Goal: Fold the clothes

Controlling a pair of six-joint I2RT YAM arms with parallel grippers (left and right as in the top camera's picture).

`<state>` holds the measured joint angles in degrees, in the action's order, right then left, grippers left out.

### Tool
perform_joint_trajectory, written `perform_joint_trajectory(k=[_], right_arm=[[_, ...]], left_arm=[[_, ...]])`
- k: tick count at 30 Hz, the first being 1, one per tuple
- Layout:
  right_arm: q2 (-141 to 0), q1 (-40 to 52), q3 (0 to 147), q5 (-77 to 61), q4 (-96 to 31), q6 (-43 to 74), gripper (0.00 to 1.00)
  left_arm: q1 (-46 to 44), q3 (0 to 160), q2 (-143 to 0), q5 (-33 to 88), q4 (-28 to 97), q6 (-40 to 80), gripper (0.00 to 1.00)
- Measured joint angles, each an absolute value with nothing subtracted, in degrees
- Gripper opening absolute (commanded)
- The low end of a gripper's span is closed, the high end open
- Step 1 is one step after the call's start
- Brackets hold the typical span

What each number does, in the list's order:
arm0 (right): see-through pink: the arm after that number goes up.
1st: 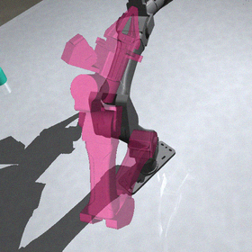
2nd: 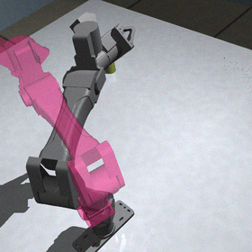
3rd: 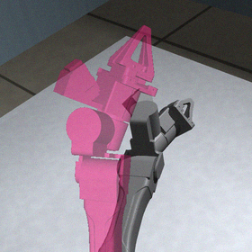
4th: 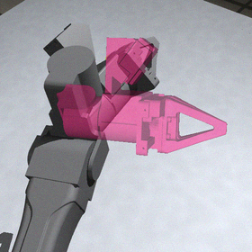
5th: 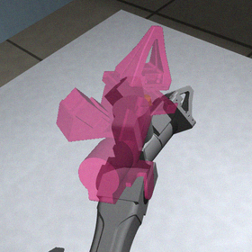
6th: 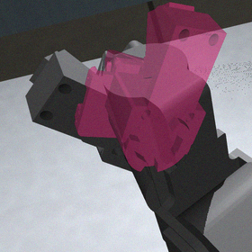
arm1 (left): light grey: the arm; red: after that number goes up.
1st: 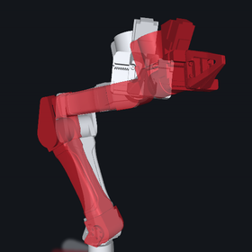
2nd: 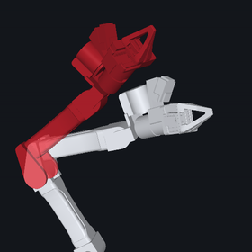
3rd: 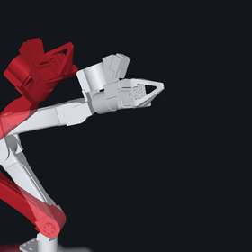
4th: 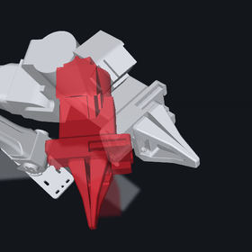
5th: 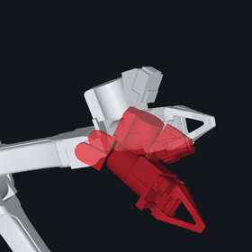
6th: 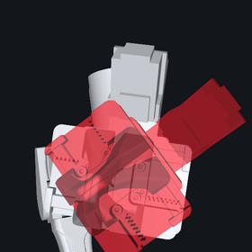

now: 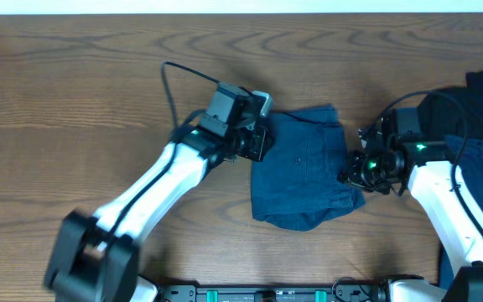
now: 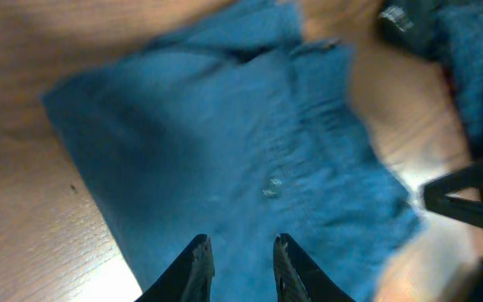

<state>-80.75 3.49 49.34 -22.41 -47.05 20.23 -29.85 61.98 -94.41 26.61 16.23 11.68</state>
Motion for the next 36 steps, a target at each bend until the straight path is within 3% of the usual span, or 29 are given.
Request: perform_joint_trajectory(k=[9,20,24,27,31,36], right_arm=[[-84.7,3.5,37.8,-20.8,-36.2,23.9,0.01],[-85.9,2.3,38.1,-15.5,-38.3,26.6,0.02],[-85.8,1.9,41.9,-13.5,-43.5,23.0,0.09],[-85.0,1.9,46.7,-16.2,-44.0,19.7,0.13],[-82.6,2.0,51.8,-22.6,-36.3,17.1,0.06],[-83.4,3.7,52.7,-27.1,-28.5,17.7,0.03]], left_arm=[[-29.3,62.0,-110.2,27.6,13.5,10.7,0.21],[-19.5,62.1,-105.9,26.7,22.9,10.4,0.22],[-16.9,61.9,-99.5,25.5,27.5,10.1,0.25],[-17.5,61.9,-93.0,27.0,29.0,10.0,0.27],[-21.1,61.9,-86.9,31.4,29.2,10.0,0.27],[-28.5,61.3,-87.0,33.7,29.0,10.5,0.15]])
